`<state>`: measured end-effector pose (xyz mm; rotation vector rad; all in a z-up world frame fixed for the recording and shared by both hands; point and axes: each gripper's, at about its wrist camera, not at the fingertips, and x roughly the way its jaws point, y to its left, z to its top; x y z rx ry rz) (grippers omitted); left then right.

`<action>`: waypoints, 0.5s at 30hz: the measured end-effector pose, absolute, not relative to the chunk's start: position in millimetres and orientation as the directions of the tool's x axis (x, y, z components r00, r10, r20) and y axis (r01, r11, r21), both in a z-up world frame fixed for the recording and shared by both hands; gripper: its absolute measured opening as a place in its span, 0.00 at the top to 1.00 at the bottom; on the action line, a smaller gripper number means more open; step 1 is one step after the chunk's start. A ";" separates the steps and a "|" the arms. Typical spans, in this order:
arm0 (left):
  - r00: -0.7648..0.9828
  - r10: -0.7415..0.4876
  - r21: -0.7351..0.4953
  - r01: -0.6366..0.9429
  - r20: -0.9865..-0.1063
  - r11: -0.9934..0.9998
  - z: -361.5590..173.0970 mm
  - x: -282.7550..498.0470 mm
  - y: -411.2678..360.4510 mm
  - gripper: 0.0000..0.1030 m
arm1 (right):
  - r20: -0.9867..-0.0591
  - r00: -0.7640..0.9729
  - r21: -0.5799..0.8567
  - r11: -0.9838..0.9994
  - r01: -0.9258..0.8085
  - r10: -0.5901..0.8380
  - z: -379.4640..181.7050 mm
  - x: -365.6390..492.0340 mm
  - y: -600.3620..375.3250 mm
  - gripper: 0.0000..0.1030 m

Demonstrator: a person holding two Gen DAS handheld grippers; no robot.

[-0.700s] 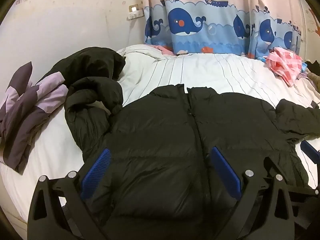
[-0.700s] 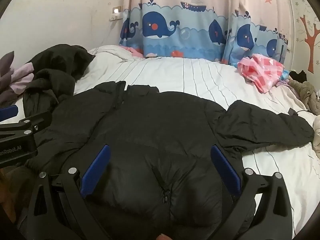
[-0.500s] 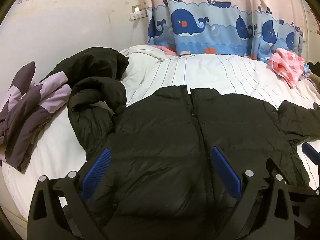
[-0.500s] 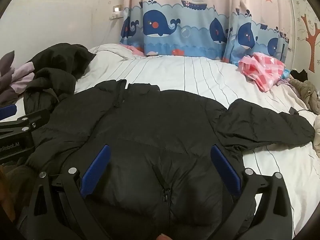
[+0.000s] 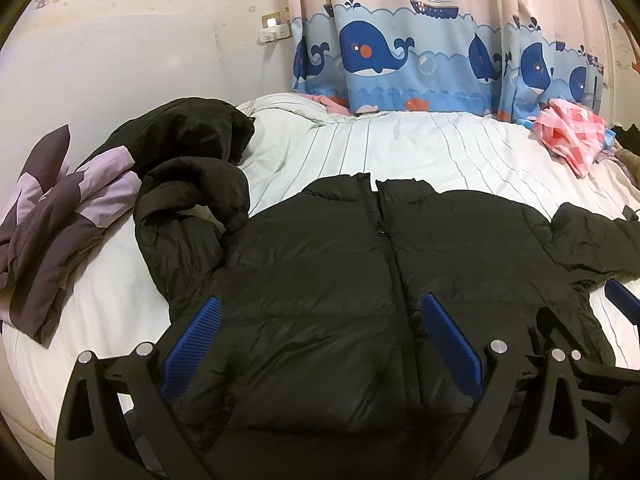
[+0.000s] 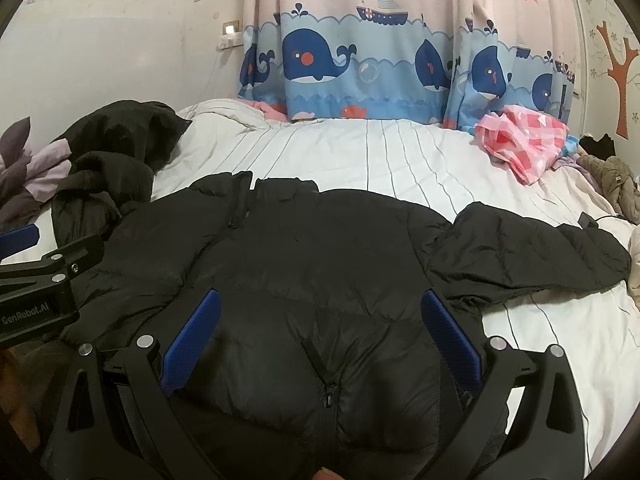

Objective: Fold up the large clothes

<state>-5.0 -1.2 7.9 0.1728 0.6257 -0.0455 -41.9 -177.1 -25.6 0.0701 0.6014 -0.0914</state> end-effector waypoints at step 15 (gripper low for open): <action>0.799 -0.014 0.121 0.108 -0.601 0.987 6.6 -4.9 -6.9 0.07 | -0.560 0.827 0.054 0.993 0.107 -0.059 -19.1 -42.5 -176.2 0.06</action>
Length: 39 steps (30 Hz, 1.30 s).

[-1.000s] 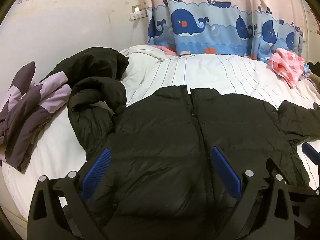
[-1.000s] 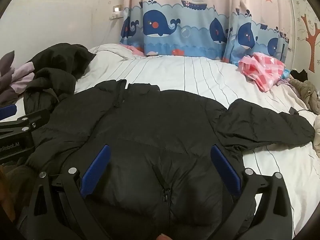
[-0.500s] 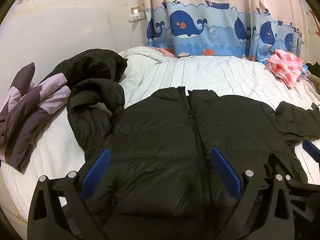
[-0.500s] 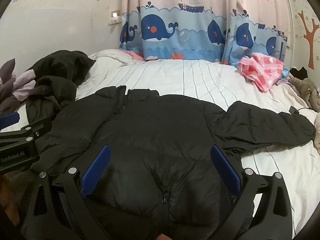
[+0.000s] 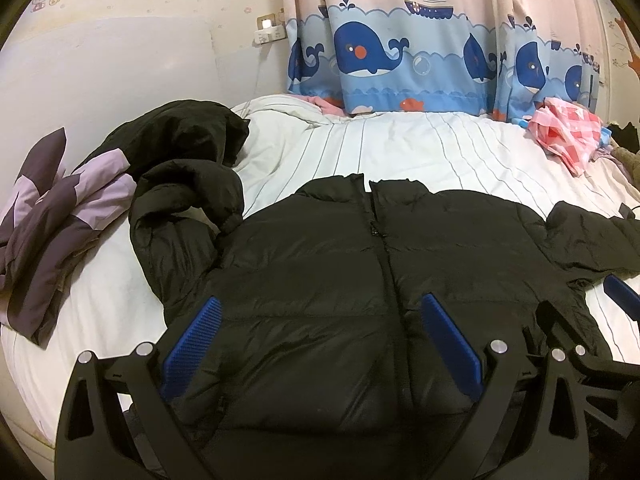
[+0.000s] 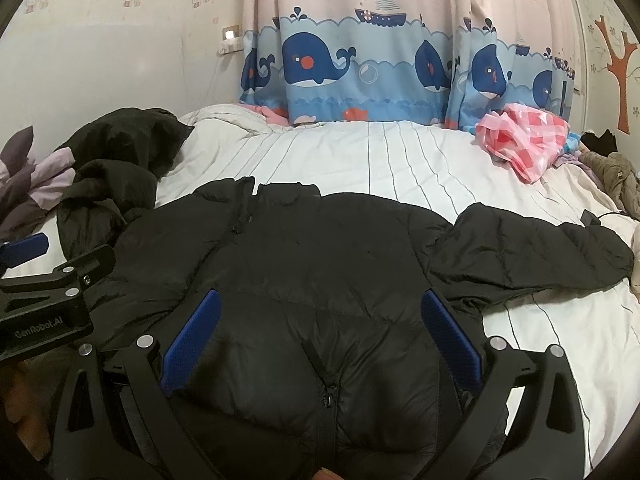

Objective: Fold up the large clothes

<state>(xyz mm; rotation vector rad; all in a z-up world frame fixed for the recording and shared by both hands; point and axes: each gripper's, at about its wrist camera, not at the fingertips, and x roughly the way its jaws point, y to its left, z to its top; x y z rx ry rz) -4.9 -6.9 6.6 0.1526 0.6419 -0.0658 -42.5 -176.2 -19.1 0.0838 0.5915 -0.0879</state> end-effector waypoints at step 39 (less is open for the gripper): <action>0.789 0.034 0.194 0.109 -0.614 0.975 2.3 -5.4 -11.1 0.07 | -0.579 0.814 0.066 0.993 0.101 -0.045 -21.9 -41.6 -171.9 0.06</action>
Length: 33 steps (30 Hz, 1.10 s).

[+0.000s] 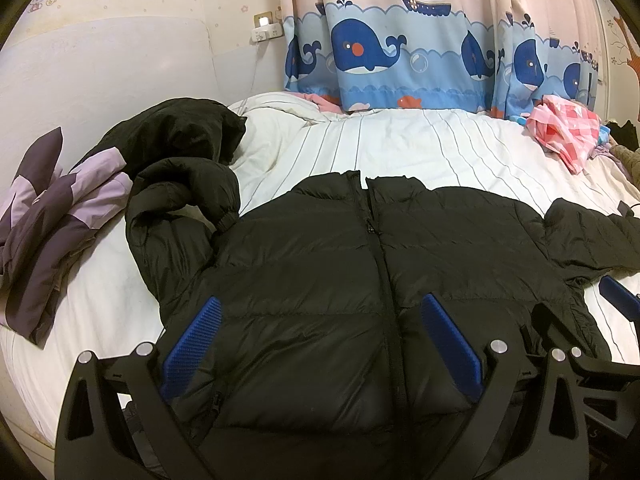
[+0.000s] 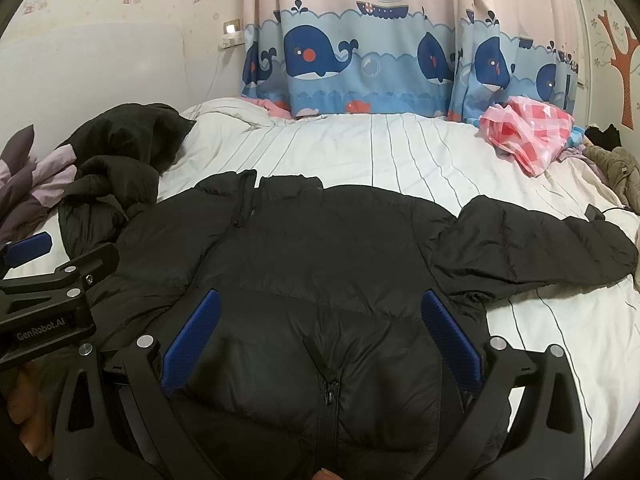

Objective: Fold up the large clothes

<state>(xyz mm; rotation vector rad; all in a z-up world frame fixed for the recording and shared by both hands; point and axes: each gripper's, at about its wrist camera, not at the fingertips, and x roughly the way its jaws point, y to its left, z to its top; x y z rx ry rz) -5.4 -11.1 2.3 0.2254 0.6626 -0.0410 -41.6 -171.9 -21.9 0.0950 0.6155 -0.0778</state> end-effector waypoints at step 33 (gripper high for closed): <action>0.661 -0.019 0.064 0.102 -0.750 0.993 -22.2 32.1 -13.5 0.07 | -0.692 0.717 0.560 0.562 0.608 -0.085 -97.6 -45.4 -643.0 0.23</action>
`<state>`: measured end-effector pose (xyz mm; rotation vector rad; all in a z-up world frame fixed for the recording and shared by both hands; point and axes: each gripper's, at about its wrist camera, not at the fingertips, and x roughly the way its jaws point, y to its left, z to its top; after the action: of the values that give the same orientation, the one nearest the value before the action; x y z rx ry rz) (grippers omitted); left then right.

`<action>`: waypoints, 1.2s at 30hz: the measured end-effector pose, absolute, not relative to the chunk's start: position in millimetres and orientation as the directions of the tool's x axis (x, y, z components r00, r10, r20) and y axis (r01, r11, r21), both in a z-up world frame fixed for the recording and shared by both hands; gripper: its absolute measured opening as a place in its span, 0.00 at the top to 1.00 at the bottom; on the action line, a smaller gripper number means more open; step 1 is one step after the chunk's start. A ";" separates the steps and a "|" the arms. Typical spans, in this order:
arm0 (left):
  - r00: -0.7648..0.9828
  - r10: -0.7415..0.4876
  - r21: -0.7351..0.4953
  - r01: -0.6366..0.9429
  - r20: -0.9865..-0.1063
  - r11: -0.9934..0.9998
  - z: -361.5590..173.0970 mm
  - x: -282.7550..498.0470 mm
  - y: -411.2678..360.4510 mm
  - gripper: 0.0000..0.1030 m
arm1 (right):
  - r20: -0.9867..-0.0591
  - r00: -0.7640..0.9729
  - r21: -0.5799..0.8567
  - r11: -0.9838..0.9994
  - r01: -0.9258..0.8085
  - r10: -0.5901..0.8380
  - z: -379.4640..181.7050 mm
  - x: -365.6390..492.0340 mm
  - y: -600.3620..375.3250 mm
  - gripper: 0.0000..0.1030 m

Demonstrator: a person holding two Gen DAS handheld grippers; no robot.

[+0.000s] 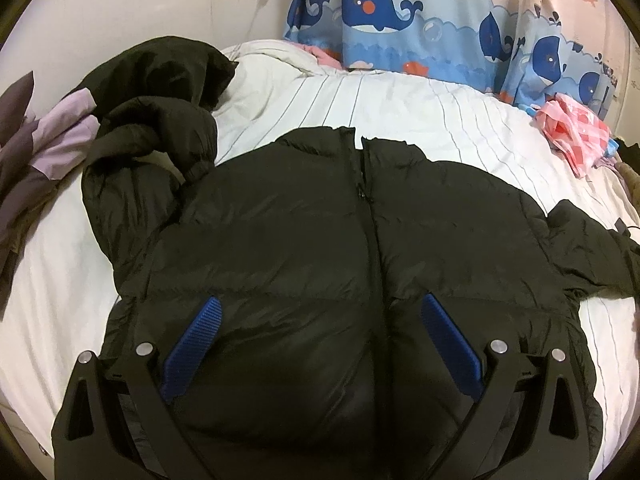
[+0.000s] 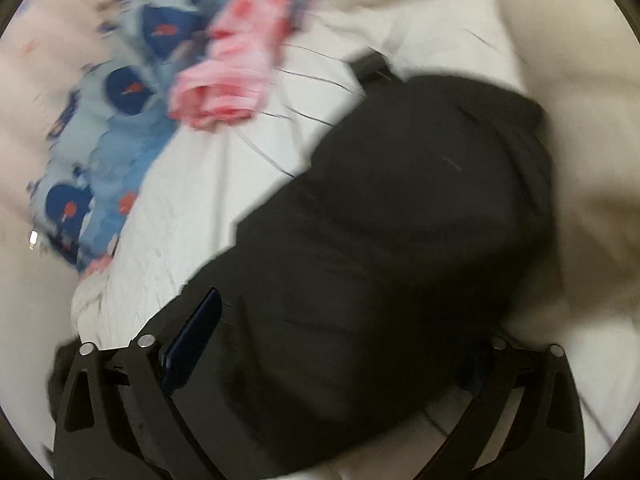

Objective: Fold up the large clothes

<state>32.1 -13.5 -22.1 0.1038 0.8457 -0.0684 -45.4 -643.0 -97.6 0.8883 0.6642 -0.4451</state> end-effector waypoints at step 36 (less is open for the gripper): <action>0.615 -0.101 -0.107 0.027 -0.782 0.994 -13.3 32.7 42.4 0.07 | -0.546 0.830 0.761 0.347 0.549 -0.115 -103.8 -57.1 -687.8 0.43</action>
<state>32.7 42.4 -13.3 -0.0878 0.9062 -0.0743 -57.1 -687.8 -103.8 1.1429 0.4375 -0.4487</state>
